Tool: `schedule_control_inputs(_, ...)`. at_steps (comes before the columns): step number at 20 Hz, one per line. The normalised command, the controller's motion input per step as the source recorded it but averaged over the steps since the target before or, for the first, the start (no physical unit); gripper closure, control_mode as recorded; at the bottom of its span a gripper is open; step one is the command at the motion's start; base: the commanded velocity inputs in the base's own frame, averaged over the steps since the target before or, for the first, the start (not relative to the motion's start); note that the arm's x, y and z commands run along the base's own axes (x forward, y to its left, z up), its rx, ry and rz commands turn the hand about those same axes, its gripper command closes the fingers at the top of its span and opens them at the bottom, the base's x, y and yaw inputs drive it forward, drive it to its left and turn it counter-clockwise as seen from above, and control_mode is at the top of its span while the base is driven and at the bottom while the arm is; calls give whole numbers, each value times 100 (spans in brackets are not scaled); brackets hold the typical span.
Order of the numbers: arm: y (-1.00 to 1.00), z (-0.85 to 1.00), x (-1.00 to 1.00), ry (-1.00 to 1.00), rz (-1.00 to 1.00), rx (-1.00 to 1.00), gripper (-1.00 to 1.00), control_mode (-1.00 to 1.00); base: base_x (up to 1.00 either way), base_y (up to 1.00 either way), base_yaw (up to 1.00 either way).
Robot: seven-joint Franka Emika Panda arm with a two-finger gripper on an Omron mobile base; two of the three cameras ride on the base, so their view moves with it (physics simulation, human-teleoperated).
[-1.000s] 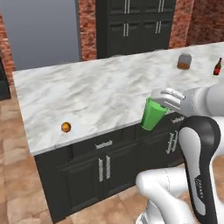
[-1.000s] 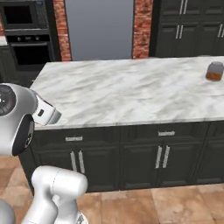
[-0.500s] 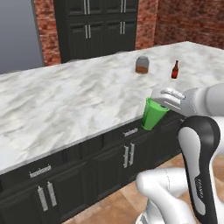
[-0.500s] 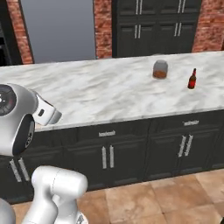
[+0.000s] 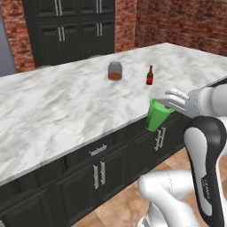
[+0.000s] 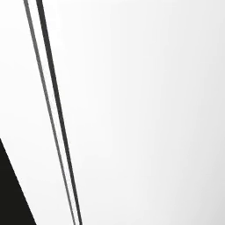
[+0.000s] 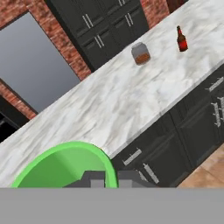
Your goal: Open the cabinet directly in front. Then move the beer and the cup to the dining counter with the jar on it.
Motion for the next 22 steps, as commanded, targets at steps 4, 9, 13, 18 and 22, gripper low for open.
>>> schedule_control_inputs(4,0,0,0,0,0,0,100,100,100,-100,-4)
schedule_control_inputs(9,0,0,0,0,0,0,100,100,59,-87,3)
schedule_control_inputs(13,0,0,0,0,0,0,100,100,96,-8,3)
schedule_control_inputs(18,0,0,0,0,0,0,100,100,66,-2,0)
schedule_control_inputs(22,0,0,0,0,0,0,100,100,-14,-91,4)
